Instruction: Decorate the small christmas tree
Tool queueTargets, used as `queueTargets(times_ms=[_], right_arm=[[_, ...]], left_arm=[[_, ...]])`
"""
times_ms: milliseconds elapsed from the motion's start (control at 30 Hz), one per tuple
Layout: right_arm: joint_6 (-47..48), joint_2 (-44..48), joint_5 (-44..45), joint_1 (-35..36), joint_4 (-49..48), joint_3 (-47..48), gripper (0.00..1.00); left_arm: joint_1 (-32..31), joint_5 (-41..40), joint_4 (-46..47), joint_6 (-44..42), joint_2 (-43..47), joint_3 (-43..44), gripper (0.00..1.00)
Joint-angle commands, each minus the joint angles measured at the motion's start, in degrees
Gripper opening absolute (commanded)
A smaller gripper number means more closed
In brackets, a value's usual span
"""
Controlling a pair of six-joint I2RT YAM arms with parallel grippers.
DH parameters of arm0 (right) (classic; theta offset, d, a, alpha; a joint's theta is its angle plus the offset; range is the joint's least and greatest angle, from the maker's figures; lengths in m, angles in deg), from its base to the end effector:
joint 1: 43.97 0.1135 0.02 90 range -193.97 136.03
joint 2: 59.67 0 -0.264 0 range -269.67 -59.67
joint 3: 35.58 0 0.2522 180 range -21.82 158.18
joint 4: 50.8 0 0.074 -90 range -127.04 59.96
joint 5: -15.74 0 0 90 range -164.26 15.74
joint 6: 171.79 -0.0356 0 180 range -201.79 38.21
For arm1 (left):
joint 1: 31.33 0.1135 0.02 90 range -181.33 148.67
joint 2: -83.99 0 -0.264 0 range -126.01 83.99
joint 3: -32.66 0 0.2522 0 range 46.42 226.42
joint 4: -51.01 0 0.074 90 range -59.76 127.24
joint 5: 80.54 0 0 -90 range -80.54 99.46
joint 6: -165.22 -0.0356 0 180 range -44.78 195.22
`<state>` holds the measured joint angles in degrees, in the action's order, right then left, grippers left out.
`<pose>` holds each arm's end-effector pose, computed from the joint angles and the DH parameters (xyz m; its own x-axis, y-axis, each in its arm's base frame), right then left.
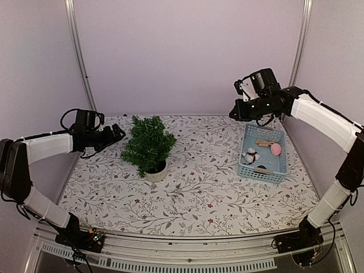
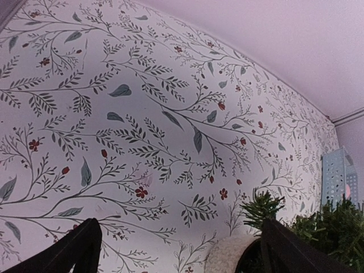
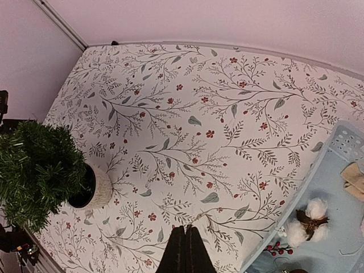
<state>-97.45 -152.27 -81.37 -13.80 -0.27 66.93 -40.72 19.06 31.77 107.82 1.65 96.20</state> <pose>0.3120 0.1864 0.3495 -0.6985 -0.0962 -0.7091 -0.4065 0.8689 0.2825 0.3044 -0.0564 0.2266 -0.6687 -0.4279 -0.6081 -0.0829 0.8556 -0.5109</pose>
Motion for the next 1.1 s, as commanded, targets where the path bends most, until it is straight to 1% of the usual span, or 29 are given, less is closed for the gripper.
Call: queueTargets(times_ms=[0,200,600,867,1067], right_arm=[[1.5,2.1,3.7,-0.5,2.0,4.0,0.0],[3.8,3.2,0.7,-1.9,2.2,8.1,0.0],[9.4,1.1,0.1,-2.7,5.8,23.7,0.0],[13.4,-0.8,-4.7,-2.7,6.5,33.3,0.0],[12.5,-0.9,-11.4,-2.7,1.6,36.0,0.0]], left_arm=[[-0.7,-0.2,-1.1,-1.0,1.4,1.5,1.0],[-0.7,-0.1,-1.6,-1.3,1.7,2.2,0.99],[-0.8,0.0,-2.5,-2.9,3.1,3.7,0.99],[-0.8,0.7,-1.0,-5.4,8.6,3.8,0.99],[-2.0,4.6,3.1,-8.4,14.0,3.3,0.99]])
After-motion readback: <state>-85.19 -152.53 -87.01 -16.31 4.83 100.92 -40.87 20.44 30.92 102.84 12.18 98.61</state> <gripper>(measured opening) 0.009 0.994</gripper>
